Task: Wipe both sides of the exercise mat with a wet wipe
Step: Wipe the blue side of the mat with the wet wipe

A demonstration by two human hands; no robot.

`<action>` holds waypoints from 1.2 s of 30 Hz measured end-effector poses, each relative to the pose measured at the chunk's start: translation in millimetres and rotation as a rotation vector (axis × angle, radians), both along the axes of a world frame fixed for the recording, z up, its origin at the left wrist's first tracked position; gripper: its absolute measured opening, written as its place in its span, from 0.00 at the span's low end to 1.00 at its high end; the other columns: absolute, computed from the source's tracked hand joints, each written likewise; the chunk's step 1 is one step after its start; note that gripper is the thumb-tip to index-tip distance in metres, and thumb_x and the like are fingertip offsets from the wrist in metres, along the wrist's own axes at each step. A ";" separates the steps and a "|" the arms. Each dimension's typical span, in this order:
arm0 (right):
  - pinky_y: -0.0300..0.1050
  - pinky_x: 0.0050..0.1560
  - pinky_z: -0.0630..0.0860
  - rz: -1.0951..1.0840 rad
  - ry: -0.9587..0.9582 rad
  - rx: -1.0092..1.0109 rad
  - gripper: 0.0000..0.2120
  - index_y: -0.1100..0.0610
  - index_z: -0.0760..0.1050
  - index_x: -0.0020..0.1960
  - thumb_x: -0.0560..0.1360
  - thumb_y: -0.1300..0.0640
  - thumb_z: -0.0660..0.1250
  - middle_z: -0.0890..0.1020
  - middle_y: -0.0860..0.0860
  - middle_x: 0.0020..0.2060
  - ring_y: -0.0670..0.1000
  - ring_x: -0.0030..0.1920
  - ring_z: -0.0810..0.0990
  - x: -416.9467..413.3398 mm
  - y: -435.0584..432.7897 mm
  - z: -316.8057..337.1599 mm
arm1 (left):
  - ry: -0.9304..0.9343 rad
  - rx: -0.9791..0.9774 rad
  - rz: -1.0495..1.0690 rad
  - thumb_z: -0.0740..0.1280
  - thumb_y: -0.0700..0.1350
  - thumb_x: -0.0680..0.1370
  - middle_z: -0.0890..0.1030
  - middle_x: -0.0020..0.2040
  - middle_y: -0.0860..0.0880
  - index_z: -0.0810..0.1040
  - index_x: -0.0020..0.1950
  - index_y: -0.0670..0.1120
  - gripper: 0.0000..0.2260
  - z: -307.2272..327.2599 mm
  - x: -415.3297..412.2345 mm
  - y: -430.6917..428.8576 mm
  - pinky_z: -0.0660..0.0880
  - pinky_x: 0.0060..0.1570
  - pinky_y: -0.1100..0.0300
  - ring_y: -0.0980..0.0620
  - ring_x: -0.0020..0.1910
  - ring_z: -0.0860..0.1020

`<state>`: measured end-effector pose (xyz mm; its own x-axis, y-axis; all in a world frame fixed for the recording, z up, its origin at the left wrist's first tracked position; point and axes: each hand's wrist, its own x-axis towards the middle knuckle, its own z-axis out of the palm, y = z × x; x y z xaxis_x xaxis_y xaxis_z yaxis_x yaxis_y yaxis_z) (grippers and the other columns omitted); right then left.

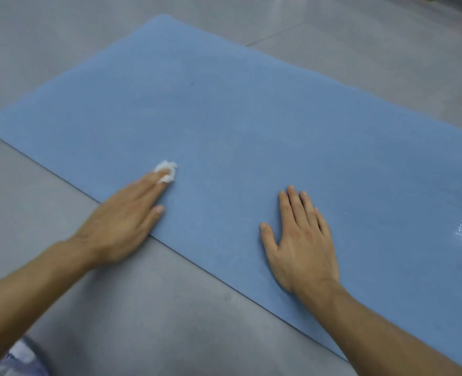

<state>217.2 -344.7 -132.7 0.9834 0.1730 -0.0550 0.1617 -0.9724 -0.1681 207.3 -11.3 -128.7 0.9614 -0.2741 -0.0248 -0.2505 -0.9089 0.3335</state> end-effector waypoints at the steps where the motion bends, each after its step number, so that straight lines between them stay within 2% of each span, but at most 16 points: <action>1: 0.47 0.81 0.43 0.000 0.001 0.000 0.36 0.51 0.44 0.83 0.80 0.35 0.41 0.44 0.45 0.82 0.46 0.81 0.39 0.1 -0.1 0.3 | -0.004 0.023 0.046 0.46 0.58 0.83 0.49 0.84 0.59 0.50 0.84 0.51 0.29 -0.1 9.1 12.6 0.47 0.79 0.59 0.59 0.82 0.48; 5: 0.47 0.80 0.43 -0.003 -0.001 0.005 0.36 0.51 0.44 0.83 0.80 0.35 0.40 0.44 0.45 0.82 0.46 0.81 0.39 0.3 0.2 0.0 | 0.020 0.020 0.165 0.44 0.62 0.83 0.47 0.83 0.59 0.51 0.84 0.48 0.32 -0.5 31.5 25.1 0.40 0.76 0.69 0.66 0.80 0.44; 9: 0.48 0.81 0.45 -0.006 -0.014 0.009 0.36 0.52 0.46 0.83 0.80 0.35 0.42 0.47 0.46 0.82 0.47 0.82 0.41 0.3 0.3 -2.1 | 0.038 -0.024 0.125 0.42 0.63 0.82 0.44 0.82 0.57 0.50 0.84 0.48 0.33 -0.7 24.7 -18.7 0.36 0.74 0.72 0.64 0.80 0.42; 12: 0.48 0.80 0.45 -0.005 -0.015 0.006 0.36 0.52 0.47 0.83 0.80 0.35 0.42 0.47 0.46 0.82 0.47 0.82 0.42 1.0 0.8 -2.1 | 0.048 -0.048 -0.014 0.42 0.61 0.81 0.43 0.83 0.53 0.50 0.84 0.47 0.33 1.3 10.2 -58.9 0.40 0.78 0.65 0.58 0.82 0.43; 14: 0.48 0.80 0.45 -0.006 -0.013 0.003 0.37 0.51 0.47 0.83 0.80 0.35 0.42 0.47 0.46 0.82 0.47 0.82 0.42 1.1 0.6 -2.4 | 0.066 -0.066 -0.122 0.42 0.59 0.82 0.41 0.83 0.54 0.49 0.84 0.48 0.32 3.2 -1.9 -88.8 0.42 0.80 0.61 0.58 0.82 0.42; 18: 0.48 0.80 0.45 -0.005 -0.013 0.010 0.36 0.51 0.47 0.83 0.80 0.35 0.41 0.47 0.46 0.83 0.46 0.82 0.42 0.4 1.2 -1.2 | 0.095 -0.096 -0.276 0.42 0.59 0.83 0.39 0.83 0.56 0.46 0.84 0.50 0.30 7.6 -19.7 -134.7 0.38 0.78 0.64 0.63 0.80 0.37; 22: 0.47 0.80 0.44 -0.003 -0.015 0.007 0.36 0.51 0.46 0.83 0.80 0.36 0.41 0.46 0.46 0.83 0.47 0.82 0.41 0.6 1.0 -1.0 | 0.049 -0.077 -0.302 0.48 0.55 0.86 0.43 0.84 0.56 0.49 0.84 0.49 0.27 6.0 -4.7 -121.1 0.41 0.79 0.63 0.62 0.81 0.40; 24: 0.47 0.80 0.45 -0.006 -0.022 0.003 0.36 0.52 0.47 0.83 0.80 0.36 0.42 0.48 0.46 0.83 0.47 0.82 0.43 1.1 1.2 -1.1 | 0.030 -0.068 -0.274 0.49 0.54 0.85 0.46 0.84 0.56 0.50 0.84 0.48 0.28 4.5 11.3 -101.6 0.44 0.80 0.61 0.61 0.81 0.43; 27: 0.47 0.80 0.44 -0.004 -0.019 0.009 0.37 0.52 0.47 0.83 0.79 0.36 0.43 0.48 0.46 0.83 0.47 0.82 0.42 1.2 1.1 -1.6 | 0.027 -0.013 -0.154 0.44 0.57 0.82 0.47 0.84 0.56 0.50 0.84 0.47 0.31 2.1 43.3 -61.3 0.45 0.80 0.59 0.62 0.81 0.43; 29: 0.47 0.80 0.44 -0.004 -0.021 0.013 0.37 0.52 0.47 0.83 0.79 0.35 0.42 0.48 0.46 0.82 0.47 0.82 0.42 1.1 1.0 -1.9 | 0.000 0.022 -0.056 0.44 0.58 0.82 0.48 0.84 0.54 0.50 0.84 0.47 0.32 2.0 64.8 -34.6 0.42 0.79 0.63 0.61 0.81 0.44; 32: 0.49 0.80 0.47 -0.010 -0.027 0.018 0.37 0.52 0.49 0.83 0.80 0.35 0.43 0.49 0.46 0.82 0.47 0.82 0.43 0.5 0.7 -2.1 | 0.031 0.042 0.094 0.48 0.53 0.86 0.47 0.84 0.55 0.49 0.84 0.47 0.27 4.4 87.7 -11.9 0.39 0.76 0.68 0.62 0.81 0.43; 36: 0.49 0.80 0.47 -0.010 -0.021 0.011 0.37 0.52 0.48 0.83 0.79 0.35 0.42 0.48 0.46 0.82 0.47 0.82 0.43 0.9 0.4 -3.0 | 0.074 0.011 0.119 0.51 0.49 0.86 0.43 0.84 0.51 0.48 0.84 0.44 0.27 2.1 96.1 -32.3 0.35 0.74 0.69 0.58 0.82 0.42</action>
